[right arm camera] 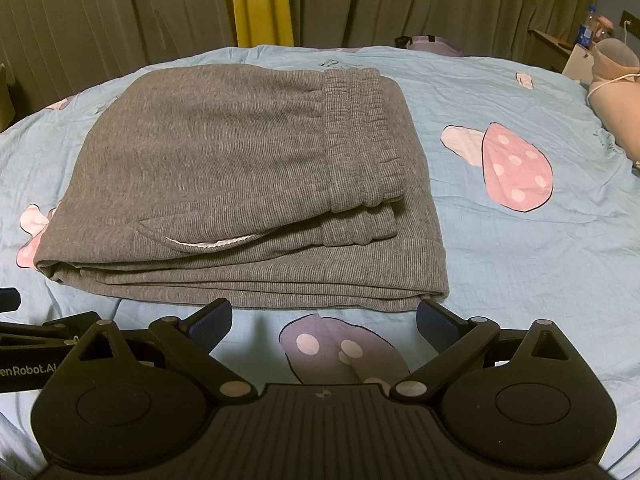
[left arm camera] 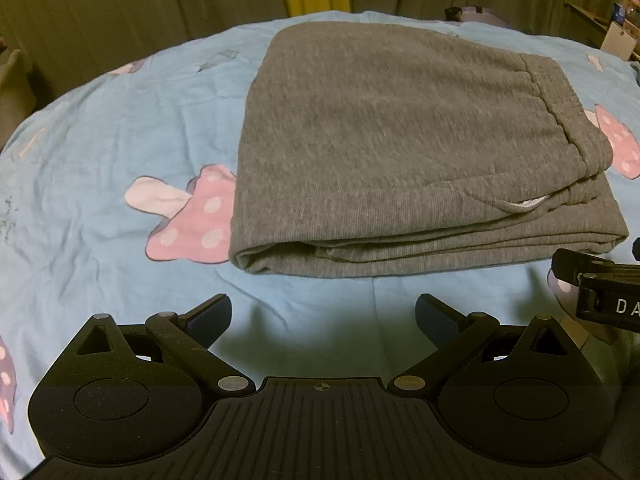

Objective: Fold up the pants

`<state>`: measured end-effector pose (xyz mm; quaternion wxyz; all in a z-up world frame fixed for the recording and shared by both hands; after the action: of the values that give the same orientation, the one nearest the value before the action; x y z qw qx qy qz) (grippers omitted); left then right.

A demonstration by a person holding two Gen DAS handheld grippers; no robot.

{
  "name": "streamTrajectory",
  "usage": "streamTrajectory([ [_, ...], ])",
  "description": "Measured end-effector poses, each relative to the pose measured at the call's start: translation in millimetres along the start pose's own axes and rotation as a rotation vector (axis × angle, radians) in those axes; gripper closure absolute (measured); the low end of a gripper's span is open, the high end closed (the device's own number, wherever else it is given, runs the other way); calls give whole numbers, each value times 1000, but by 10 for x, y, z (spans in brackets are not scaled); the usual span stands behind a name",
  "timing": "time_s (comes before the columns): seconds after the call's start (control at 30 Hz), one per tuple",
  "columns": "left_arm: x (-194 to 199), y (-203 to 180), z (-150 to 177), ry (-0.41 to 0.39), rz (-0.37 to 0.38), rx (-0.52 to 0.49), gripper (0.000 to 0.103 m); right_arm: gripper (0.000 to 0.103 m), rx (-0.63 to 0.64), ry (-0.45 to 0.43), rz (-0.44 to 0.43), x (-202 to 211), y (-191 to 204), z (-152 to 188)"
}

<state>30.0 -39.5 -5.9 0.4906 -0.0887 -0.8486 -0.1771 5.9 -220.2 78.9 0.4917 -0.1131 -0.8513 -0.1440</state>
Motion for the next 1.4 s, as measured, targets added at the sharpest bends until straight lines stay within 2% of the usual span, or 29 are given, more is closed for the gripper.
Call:
streamTrajectory([
  [1.4, 30, 45, 1, -29, 19, 22, 1, 4, 7, 1, 6, -24, 11, -2],
])
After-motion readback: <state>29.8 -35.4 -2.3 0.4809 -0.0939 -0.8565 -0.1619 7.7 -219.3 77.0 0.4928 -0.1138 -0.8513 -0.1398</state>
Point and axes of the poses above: each gripper's, at about its wrist camera, not at the fingertips, and x roughly against the way its jaws point, y to its left, z to its underside, the point moved 1 cm from there along -x, roughly the way its jaws point, and after that the axes turned 14 degrees about -x, right-handed, at the moved point
